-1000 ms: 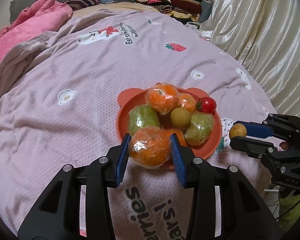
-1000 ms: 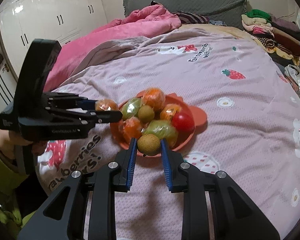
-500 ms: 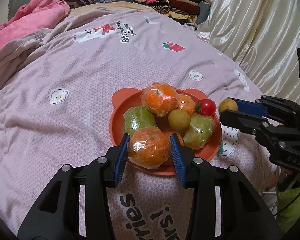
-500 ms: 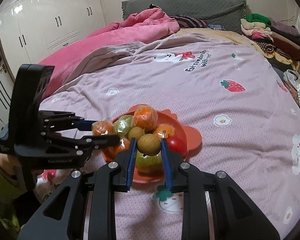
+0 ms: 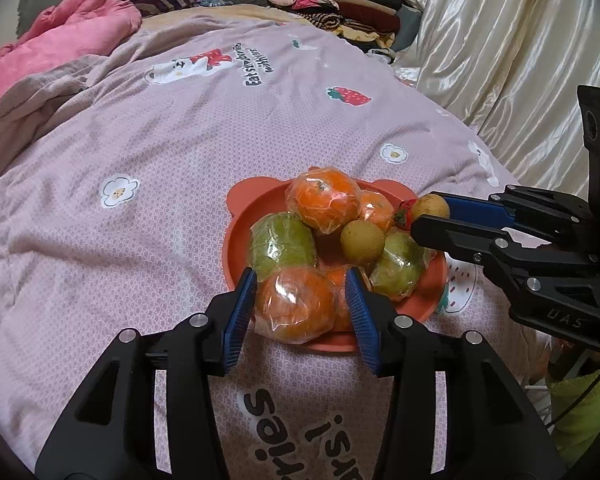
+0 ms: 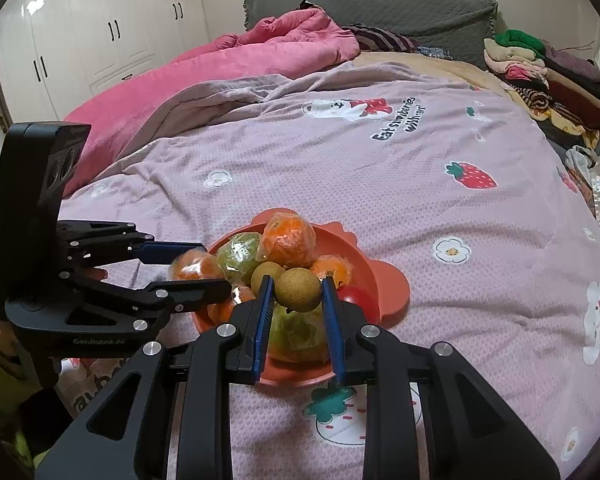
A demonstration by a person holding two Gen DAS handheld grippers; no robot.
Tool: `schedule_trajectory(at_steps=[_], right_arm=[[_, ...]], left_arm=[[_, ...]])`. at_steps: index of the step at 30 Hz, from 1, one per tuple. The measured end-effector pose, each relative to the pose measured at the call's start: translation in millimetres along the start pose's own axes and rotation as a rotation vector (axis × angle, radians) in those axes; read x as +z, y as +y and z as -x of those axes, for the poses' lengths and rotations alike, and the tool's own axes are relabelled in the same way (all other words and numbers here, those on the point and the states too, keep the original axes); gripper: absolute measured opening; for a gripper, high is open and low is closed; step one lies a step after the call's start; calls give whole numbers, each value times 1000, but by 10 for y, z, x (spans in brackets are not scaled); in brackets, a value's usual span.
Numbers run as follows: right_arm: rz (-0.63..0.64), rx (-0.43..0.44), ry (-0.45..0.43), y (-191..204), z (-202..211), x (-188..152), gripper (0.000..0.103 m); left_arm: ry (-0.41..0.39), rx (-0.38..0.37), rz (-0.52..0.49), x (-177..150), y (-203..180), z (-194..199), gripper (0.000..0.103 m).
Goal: Organize fruits
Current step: 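Carry the orange and brown fruit over the plate and lower them with both grippers, then open both grippers to release the fruits onto the plate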
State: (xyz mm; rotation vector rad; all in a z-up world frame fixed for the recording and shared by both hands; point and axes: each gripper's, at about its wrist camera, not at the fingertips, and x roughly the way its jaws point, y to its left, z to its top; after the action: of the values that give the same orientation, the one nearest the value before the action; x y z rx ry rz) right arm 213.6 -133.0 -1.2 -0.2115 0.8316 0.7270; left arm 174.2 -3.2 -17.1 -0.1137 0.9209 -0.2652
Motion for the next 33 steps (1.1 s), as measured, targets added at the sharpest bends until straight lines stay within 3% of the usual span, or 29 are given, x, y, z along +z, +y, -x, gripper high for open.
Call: schedule_trajectory(at_steps=[17, 19, 23, 33], right_arm=[[11, -6, 16, 20, -82, 18, 24], [9, -4, 11, 24, -74, 21, 32], [6, -9, 2, 22, -39, 27, 33], [-14, -27, -16, -22, 103, -26, 50]], left_arm=[[-5, 3, 3, -2, 23, 15, 38], [-9, 3, 3, -5, 23, 21, 38], [-9, 3, 3, -2, 24, 22, 38], [-11, 0, 5, 1, 25, 32, 38]])
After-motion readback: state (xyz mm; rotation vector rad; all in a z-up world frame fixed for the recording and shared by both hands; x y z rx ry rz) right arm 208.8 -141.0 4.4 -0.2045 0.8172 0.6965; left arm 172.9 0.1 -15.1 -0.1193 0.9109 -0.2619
